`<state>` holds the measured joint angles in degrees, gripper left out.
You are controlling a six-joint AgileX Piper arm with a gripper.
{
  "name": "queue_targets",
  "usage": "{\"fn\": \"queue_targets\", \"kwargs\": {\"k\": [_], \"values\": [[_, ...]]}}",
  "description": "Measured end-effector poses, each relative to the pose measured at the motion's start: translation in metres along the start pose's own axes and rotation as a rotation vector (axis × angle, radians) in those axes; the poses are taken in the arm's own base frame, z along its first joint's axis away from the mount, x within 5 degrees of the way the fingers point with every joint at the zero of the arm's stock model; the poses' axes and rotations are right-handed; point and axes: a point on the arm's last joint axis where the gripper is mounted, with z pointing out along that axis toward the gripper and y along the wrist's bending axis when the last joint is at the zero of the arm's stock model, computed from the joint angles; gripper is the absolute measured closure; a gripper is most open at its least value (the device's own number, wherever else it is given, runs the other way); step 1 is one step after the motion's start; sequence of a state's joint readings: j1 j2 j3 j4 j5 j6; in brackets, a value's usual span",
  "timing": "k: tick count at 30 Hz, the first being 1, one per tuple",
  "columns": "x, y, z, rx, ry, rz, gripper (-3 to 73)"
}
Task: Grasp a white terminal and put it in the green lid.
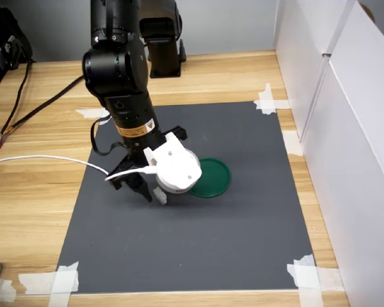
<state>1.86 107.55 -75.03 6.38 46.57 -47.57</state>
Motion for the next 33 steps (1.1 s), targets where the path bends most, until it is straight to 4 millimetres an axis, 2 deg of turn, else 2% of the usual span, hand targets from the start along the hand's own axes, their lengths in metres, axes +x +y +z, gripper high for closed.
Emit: {"fn": "queue_targets", "kwargs": {"k": [10,22,33], "values": [[0.0,-0.001,0.009,-0.001,0.005,0.036,2.4],[-0.012,-0.014,-0.001,0.047,-0.023,0.048,7.0],[-0.009,-0.009,0.001,-0.013,0.022,0.033,7.2]]}}
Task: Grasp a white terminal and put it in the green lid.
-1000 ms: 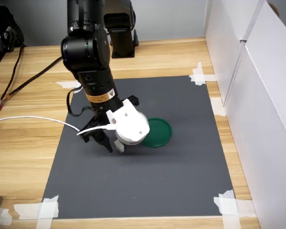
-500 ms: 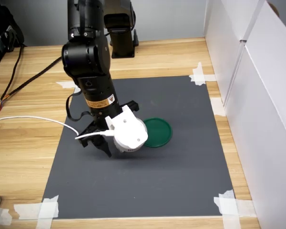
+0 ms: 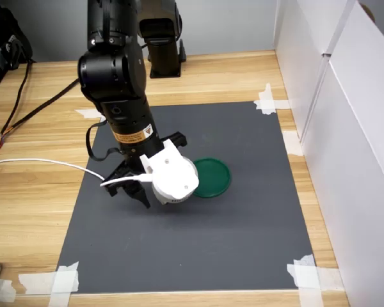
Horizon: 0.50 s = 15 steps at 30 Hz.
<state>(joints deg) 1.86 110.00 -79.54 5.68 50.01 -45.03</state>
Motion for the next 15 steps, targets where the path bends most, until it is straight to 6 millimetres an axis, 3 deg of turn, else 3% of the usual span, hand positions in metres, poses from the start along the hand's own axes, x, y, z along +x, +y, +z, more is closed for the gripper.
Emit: {"fn": "queue_targets", "kwargs": {"k": [6,15], "values": [[0.001,0.0,0.013,-0.016,0.023,0.0,7.2],[0.0,-0.002,0.013,-0.005,0.012,-0.001,10.3]]}}
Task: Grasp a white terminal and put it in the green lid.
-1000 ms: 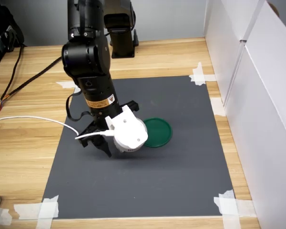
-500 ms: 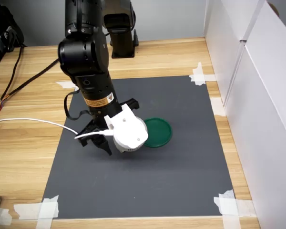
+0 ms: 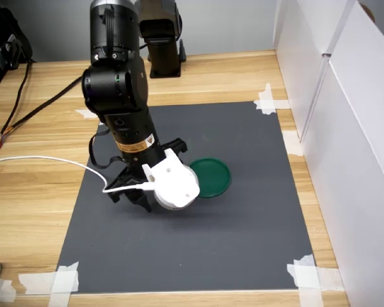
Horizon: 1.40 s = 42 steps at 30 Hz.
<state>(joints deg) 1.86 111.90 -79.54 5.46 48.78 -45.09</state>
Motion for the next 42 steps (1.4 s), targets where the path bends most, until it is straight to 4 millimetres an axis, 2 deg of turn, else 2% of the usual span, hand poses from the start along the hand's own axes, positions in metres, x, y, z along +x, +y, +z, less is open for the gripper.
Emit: {"fn": "queue_targets", "kwargs": {"k": [4,11,12,15,17,25,29,36,42], "values": [[0.0,0.0,0.0,-0.001,0.001,0.009,21.7],[0.002,0.002,0.0,-0.025,0.027,0.035,57.5],[0.003,0.003,0.0,-0.027,0.032,0.034,60.1],[0.003,0.003,-0.008,-0.017,0.028,0.028,60.0],[0.001,0.002,-0.02,0.003,0.005,0.025,60.0],[-0.021,0.0,-0.102,0.048,-0.125,0.02,60.0],[-0.035,0.018,-0.128,0.069,-0.126,-0.054,60.0],[-0.058,0.061,-0.128,0.036,-0.104,-0.136,60.0],[-0.05,0.084,-0.095,-0.012,-0.047,-0.169,60.0]]}}
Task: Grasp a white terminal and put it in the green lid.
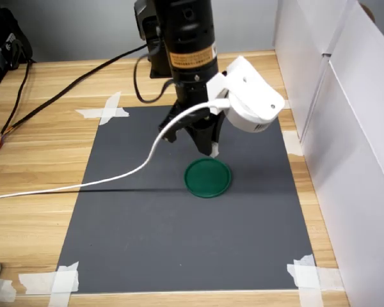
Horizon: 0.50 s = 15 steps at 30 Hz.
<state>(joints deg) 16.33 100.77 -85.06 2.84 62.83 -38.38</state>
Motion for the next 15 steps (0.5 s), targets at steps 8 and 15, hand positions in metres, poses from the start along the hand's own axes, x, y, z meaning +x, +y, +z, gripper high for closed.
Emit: {"fn": "queue_targets", "kwargs": {"k": [8,15], "values": [[0.021,0.011,0.041,0.009,0.033,-0.012,60.0],[0.026,0.013,0.061,-0.001,0.052,-0.035,60.0]]}}
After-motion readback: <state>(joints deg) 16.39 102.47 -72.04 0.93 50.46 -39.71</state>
